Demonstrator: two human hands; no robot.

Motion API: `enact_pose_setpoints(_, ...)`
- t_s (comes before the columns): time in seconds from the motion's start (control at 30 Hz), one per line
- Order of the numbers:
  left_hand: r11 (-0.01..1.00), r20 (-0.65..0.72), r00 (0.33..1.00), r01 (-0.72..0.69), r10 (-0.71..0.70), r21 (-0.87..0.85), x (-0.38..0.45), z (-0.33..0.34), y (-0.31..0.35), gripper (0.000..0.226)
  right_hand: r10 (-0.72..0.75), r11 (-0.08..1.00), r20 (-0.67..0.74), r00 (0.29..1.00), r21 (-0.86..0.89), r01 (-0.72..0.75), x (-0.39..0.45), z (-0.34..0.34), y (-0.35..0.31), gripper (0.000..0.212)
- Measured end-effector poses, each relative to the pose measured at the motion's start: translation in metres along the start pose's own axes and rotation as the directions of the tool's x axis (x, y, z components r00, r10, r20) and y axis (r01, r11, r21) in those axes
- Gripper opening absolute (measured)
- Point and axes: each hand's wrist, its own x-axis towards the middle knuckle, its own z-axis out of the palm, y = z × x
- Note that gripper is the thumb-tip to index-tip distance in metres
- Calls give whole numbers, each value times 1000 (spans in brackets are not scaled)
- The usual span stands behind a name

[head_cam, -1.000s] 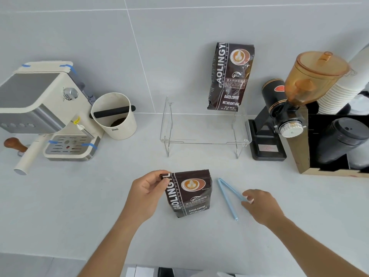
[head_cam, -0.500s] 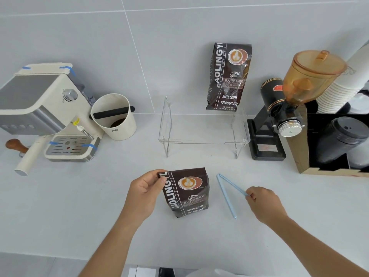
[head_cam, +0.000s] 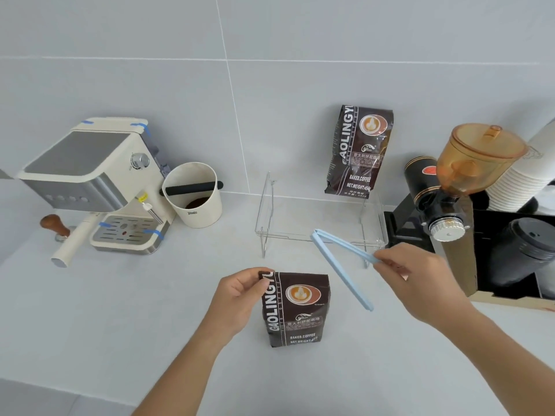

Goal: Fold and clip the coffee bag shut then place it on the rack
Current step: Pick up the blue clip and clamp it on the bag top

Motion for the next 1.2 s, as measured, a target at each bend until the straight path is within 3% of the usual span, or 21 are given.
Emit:
enact_pose_setpoints(0.27, 999, -4, 999, 31, -32, -20, 6, 3, 4, 27, -193, 981, 184, 964, 12, 194, 31, 14, -33, 15)
enact_pose_setpoints(0.47, 998, -52, 999, 8, -12, -68, 1, 8, 3, 31, -218, 974, 321, 922, 15, 225, 45, 29, -47, 10)
enact_pose_setpoints(0.6, 988, -68, 997, 12, -22, -152, -2, 4, 1, 48, -225, 969, 399, 889, -9, 249, 53, 33, -54, 11)
enact_pose_setpoints(0.7, 994, -68, 998, -5, -2, -106, -3, 1, -1, 55, -222, 963, 461, 859, -32, 266, 59, 35, -55, 15)
enact_pose_setpoints(0.83, 999, -86, 996, -37, 36, -11, -4, -3, -4, 45, -198, 969, 502, 842, -29, 245, 62, 35, -55, 16)
enact_pose_setpoints(1.0, 997, -111, 992, -50, 57, 65, -3, -2, -4, 51, -160, 985, 471, 867, 15, 173, 54, 36, -52, 17)
enact_pose_setpoints(1.1, 991, -115, 991, -57, 70, 121, -2, -2, -3, 51, -81, 995, 496, 864, 89, 43, 47, 32, -47, 28)
enact_pose_setpoints(1.2, 971, -95, 988, -99, 122, 218, -2, -1, -1, 53, -63, 994, 575, 816, 113, -3, 41, 27, -42, 65)
